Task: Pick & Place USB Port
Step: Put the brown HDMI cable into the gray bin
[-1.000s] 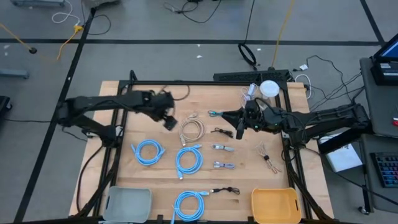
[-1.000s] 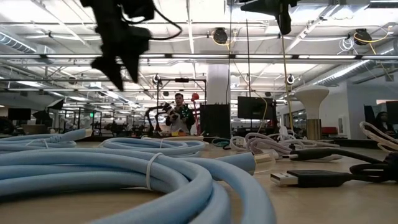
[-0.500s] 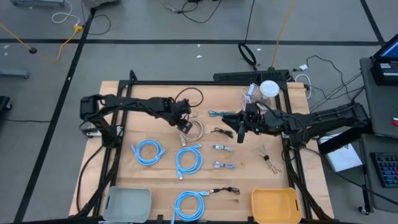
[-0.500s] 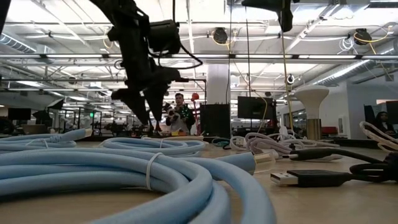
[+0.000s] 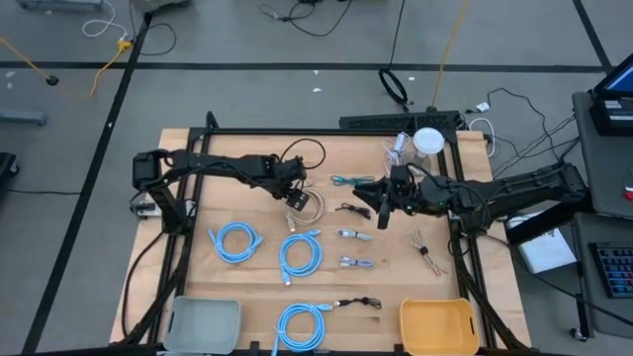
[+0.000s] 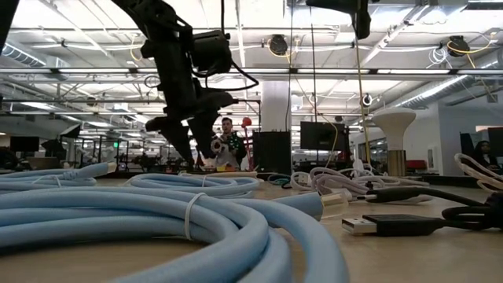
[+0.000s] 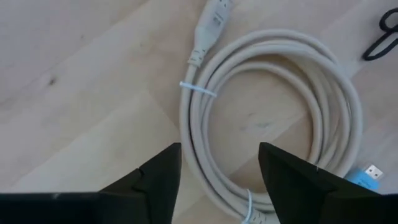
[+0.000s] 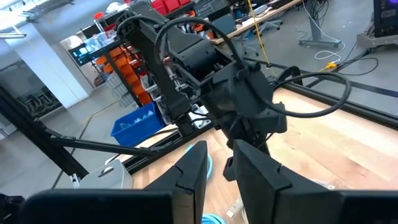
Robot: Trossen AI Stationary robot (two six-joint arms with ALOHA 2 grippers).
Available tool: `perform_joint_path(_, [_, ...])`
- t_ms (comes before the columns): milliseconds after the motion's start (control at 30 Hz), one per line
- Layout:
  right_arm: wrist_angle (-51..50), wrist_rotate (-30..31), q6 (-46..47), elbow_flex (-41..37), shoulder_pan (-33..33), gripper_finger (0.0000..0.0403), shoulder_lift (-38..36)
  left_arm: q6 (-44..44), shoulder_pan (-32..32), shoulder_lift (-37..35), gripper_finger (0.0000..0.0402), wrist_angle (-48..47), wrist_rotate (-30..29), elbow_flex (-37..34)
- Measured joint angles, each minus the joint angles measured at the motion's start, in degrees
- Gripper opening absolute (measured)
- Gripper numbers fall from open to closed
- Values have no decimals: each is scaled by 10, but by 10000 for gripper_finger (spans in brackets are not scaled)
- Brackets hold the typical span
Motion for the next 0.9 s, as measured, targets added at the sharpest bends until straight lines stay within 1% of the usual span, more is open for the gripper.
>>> perform_joint_path(167, [0, 1, -1, 0, 4, 75, 0, 10, 3, 29, 188, 14, 15, 0])
perform_joint_path(300, [-1, 1, 1, 0, 9, 75, 0, 14, 1, 66, 185, 20, 17, 2])
perform_joint_path(467, [-1, 1, 1, 0, 16, 75, 0, 14, 0, 86, 178, 21, 8, 4])
perform_joint_path(533, [-1, 1, 3, 0, 19, 75, 0, 14, -1, 83, 153, 20, -5, 3])
perform_joint_path(567, [-1, 1, 3, 0, 19, 75, 0, 14, -1, 78, 132, 20, -10, 2])
perform_joint_path(667, [-1, 1, 3, 0, 20, 75, 0, 24, 1, 60, 40, 14, -17, 0])
perform_joint_path(700, [-1, 1, 3, 0, 20, 75, 0, 25, 2, 55, 22, 14, -18, 0])
perform_joint_path(800, [-1, 2, 2, 0, 19, 75, 0, 24, 8, 48, 9, 11, -22, -1])
perform_joint_path(900, [-1, 4, 2, 0, 19, 75, 0, 25, 13, 48, 6, 3, -3, -1])
